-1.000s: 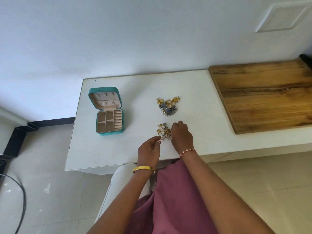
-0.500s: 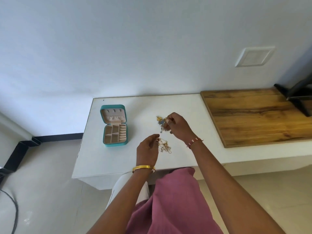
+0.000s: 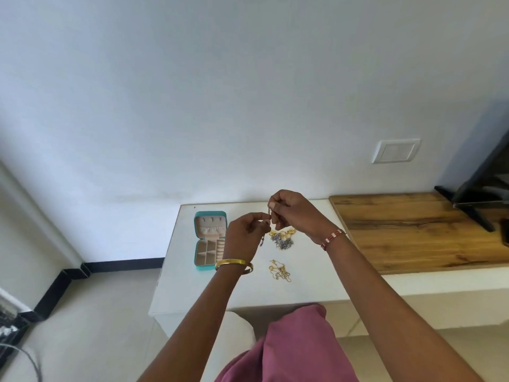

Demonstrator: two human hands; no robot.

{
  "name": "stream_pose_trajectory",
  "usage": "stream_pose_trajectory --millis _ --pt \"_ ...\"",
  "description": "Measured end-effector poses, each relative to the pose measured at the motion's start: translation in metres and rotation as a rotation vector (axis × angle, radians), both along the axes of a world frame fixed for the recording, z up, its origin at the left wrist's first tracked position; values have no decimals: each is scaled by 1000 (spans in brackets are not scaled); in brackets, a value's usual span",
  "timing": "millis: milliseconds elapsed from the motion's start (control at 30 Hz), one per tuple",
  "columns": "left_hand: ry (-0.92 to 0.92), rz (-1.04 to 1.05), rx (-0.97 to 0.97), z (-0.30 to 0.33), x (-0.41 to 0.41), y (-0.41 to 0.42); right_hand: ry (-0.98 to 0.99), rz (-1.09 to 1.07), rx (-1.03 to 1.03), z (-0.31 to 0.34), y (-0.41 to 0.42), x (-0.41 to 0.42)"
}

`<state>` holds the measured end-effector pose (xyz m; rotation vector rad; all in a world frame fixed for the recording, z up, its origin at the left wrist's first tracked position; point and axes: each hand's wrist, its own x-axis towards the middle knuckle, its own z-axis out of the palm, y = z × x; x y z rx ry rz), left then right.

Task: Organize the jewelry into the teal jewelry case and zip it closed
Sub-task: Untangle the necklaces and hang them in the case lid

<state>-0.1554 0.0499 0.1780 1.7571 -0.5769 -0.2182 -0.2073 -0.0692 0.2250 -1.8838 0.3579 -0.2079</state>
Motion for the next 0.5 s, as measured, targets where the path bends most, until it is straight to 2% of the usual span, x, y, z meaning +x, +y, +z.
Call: stream_pose_trajectory --millis 233,500 --pt "98 -18 -112 17 -3 21 -48 -62 -132 20 8 -16" --pt "27 -82 50 37 6 36 -88 -130 -398 21 5 -27"
